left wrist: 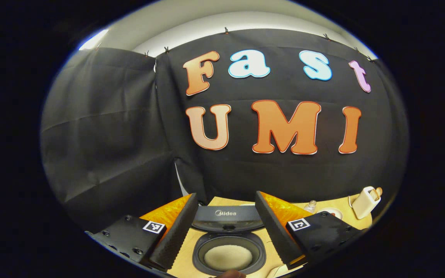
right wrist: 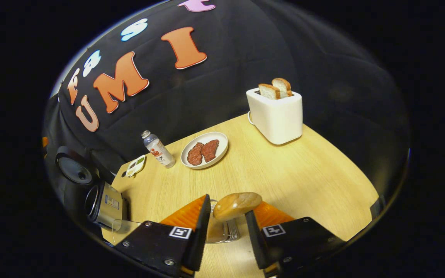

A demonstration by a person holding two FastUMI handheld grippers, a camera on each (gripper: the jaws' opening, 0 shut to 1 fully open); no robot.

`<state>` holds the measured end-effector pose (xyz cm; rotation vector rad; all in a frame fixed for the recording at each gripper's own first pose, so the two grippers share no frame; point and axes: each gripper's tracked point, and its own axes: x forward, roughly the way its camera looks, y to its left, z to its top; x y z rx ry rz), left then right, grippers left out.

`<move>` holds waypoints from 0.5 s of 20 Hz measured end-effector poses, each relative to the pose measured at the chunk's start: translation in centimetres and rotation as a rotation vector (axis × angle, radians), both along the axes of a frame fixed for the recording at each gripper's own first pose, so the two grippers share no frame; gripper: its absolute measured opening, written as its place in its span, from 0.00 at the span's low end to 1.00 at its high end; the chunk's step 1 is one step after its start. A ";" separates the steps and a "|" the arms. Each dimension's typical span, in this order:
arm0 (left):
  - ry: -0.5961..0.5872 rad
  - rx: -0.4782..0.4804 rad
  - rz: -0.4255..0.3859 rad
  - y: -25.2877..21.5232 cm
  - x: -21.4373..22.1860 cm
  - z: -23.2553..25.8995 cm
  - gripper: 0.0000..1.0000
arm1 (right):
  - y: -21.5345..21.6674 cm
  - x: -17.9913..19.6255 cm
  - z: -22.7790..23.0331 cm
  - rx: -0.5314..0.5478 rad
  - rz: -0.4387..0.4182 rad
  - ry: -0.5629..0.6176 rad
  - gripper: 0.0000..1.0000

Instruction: Close the left gripper, press the button to open the rice cooker; take a wooden spoon from the chopstick holder with the right hand, scoop a spoonful of rice and pour it into the rice cooker, then put the wooden spoon back into the chopstick holder.

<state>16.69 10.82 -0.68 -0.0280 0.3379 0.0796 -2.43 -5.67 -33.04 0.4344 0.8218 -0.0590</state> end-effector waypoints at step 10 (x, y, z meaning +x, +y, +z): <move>0.488 -0.005 0.040 1.5 5.4 -11.8 1.00 | -3.5 -0.8 8.4 -0.078 -0.077 -0.124 0.80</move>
